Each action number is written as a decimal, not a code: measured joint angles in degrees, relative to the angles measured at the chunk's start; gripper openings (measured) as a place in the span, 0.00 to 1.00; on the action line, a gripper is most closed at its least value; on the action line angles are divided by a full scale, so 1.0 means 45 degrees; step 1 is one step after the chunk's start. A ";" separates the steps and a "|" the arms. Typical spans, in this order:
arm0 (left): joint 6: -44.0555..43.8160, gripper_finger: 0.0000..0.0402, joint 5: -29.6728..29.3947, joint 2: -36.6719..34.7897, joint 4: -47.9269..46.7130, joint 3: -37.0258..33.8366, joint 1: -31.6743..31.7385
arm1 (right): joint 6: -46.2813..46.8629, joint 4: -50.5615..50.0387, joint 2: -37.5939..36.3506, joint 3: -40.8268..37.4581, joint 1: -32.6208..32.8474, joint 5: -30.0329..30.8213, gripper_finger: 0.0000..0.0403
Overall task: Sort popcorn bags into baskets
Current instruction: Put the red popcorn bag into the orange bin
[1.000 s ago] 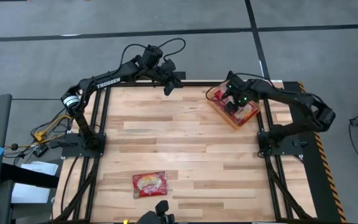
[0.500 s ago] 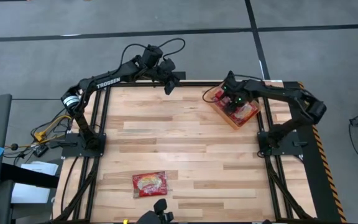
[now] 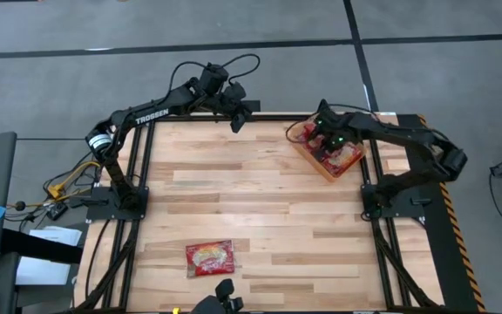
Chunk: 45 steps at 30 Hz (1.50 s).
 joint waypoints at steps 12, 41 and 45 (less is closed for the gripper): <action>0.0783 0.43 0.2358 0.0000 0.1299 0.0000 -0.0119 | 0.1654 0.1736 -0.3382 0.0000 -0.0836 -0.6839 0.01; -0.7381 0.58 0.6409 -0.0015 0.9388 0.0000 -0.0333 | 0.5617 1.4032 -0.4684 0.0019 0.2380 -0.9565 0.01; -0.7575 0.58 0.6387 -0.0015 0.9544 0.0000 -0.0712 | 0.5624 1.4780 -0.4211 0.0019 0.2754 -0.9507 0.01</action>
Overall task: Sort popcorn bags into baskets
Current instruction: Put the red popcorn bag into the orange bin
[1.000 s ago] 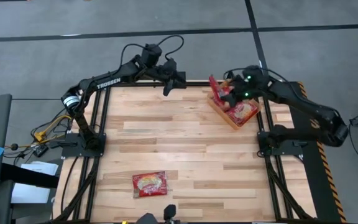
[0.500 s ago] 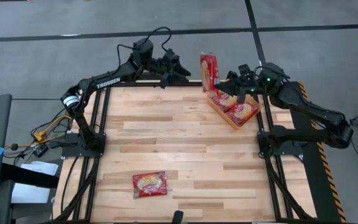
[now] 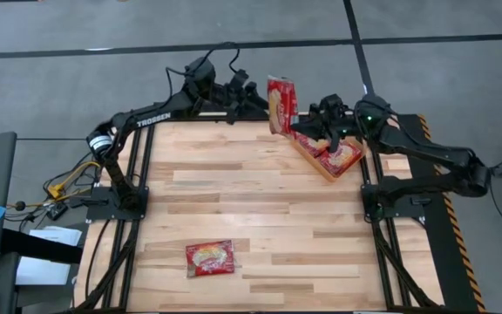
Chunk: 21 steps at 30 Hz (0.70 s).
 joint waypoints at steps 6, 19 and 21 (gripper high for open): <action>-0.0022 0.58 -0.0037 0.0000 0.0589 0.0000 -0.0601 | 0.0095 0.0453 0.0423 0.0000 0.0302 -0.0003 0.02; 0.0812 0.28 0.0192 0.0005 0.1020 0.0000 -0.1017 | -0.0458 0.0412 0.0297 0.0000 0.0199 0.0321 0.19; 0.0896 0.16 0.0254 0.0005 0.1025 0.0000 -0.1022 | -0.0811 0.0390 0.0297 0.0000 0.0201 0.0321 0.24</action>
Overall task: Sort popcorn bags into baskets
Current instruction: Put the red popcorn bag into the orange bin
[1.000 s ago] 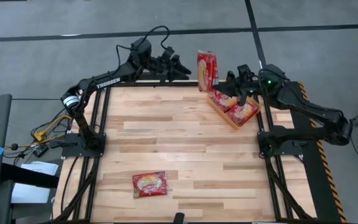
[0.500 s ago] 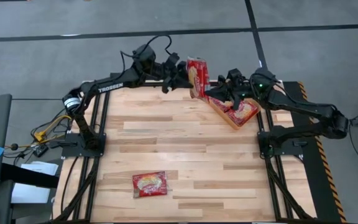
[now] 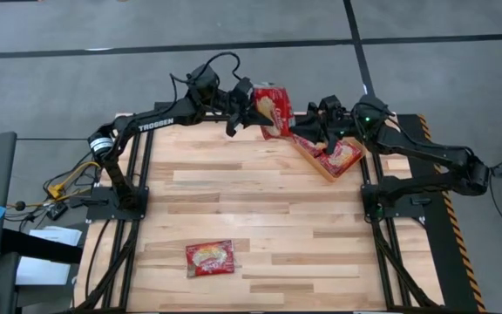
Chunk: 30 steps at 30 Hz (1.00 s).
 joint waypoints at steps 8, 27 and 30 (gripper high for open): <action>-0.0269 0.03 -0.0203 0.0000 -0.0226 0.0000 0.0349 | -0.0770 -0.0598 -0.0529 0.0000 -0.0597 -0.0423 0.48; 0.2393 0.02 -0.3307 0.0024 -0.4654 -0.0010 0.0284 | -0.3465 -0.4247 -0.0440 0.0015 -0.0631 0.3104 0.59; 0.2393 0.02 -0.3379 0.0024 -0.4803 -0.0017 0.0214 | -0.3465 -0.4117 0.0037 0.0015 -0.0649 0.3133 0.63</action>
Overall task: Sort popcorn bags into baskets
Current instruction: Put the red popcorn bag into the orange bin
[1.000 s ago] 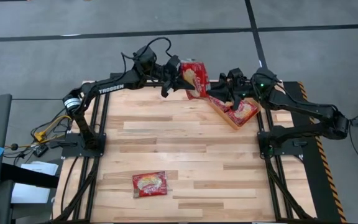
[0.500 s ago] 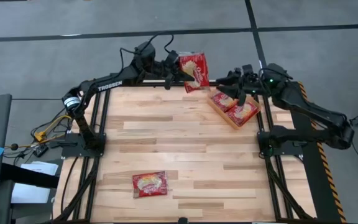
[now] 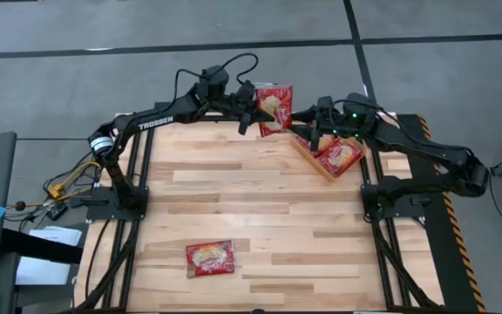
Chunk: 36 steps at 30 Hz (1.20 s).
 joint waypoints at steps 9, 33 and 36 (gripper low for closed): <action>0.0219 0.03 -0.0226 -0.0024 -0.0245 0.0008 -0.0081 | 0.0049 0.0598 0.0049 -0.0021 -0.0196 -0.0126 0.67; 0.0189 0.03 -0.0256 -0.0019 -0.0317 0.0012 -0.0229 | -0.0228 0.1382 0.0327 -0.0015 -0.0147 0.0291 0.70; 0.0258 0.03 -0.0280 -0.0019 -0.0327 0.0012 -0.0270 | -0.0078 0.1706 0.0719 -0.0015 -0.0147 0.0252 0.70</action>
